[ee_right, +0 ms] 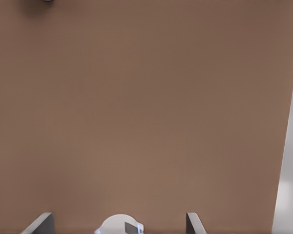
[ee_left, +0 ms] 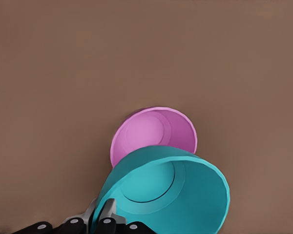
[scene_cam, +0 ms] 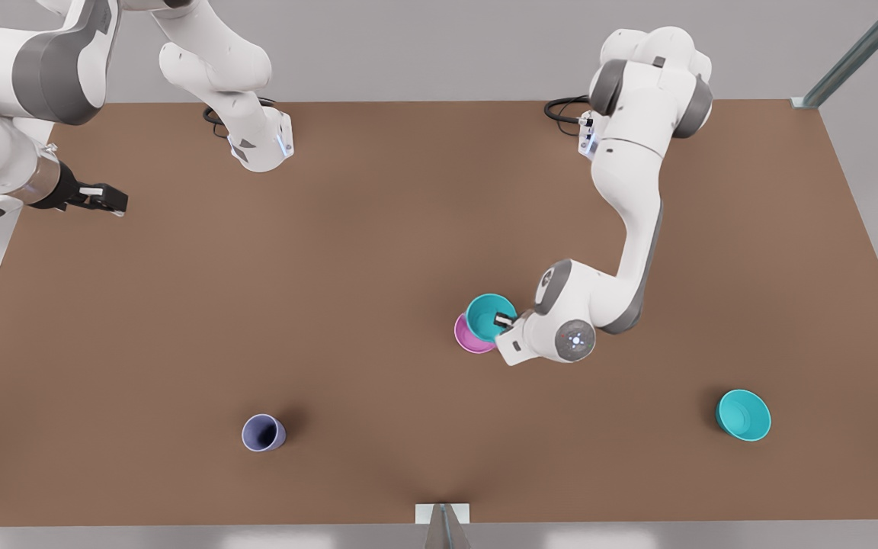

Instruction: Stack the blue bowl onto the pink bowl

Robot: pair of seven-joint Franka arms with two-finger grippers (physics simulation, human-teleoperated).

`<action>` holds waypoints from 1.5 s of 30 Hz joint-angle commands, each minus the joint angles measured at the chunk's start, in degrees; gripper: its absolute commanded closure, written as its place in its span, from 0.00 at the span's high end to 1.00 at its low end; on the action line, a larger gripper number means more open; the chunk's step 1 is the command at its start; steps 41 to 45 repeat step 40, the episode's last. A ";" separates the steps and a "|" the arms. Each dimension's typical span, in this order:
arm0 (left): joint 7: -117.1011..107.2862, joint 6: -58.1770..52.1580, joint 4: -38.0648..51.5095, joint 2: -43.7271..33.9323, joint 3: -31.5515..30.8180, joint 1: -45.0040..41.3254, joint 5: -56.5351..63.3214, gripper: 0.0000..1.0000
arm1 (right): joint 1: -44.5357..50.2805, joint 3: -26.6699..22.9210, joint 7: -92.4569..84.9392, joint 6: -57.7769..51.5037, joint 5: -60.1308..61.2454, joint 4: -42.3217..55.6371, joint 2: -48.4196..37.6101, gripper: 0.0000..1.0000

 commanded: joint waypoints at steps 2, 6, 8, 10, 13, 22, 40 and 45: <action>-22.46 0.15 -0.10 0.20 -0.09 0.21 -0.97 0.21 | 0.04 -0.02 -3.55 0.02 0.02 0.02 -0.01 1.00; -22.72 2.70 -0.10 1.17 -0.09 0.21 -4.05 0.21 | 0.13 -0.02 -3.55 -0.16 0.02 0.02 0.08 1.00; -22.64 3.05 -0.10 1.61 -0.09 0.13 -4.05 0.21 | 0.13 -0.02 -3.55 -1.13 0.02 0.02 0.17 1.00; -22.72 3.67 -0.10 1.79 -0.36 0.13 -4.49 0.21 | 0.13 -0.02 -3.55 -1.13 0.02 0.02 0.17 1.00; -22.37 3.58 -0.19 2.31 -0.36 -0.05 -4.40 0.21 | 0.13 -0.02 -3.55 -1.13 0.02 0.02 0.26 1.00; -22.20 2.79 -0.81 2.84 -0.97 -0.31 -4.22 0.21 | 0.13 -0.19 -3.46 -1.30 0.02 -0.07 0.26 1.00; 3.29 -22.79 -3.27 -32.84 2.11 12.61 19.42 1.00 | 0.13 -0.28 -3.37 -1.48 -0.07 -0.42 0.26 1.00; 3.29 -22.79 -3.27 -32.84 2.11 12.61 19.42 1.00 | 0.13 -0.28 -3.37 -1.48 -0.07 -0.42 0.26 1.00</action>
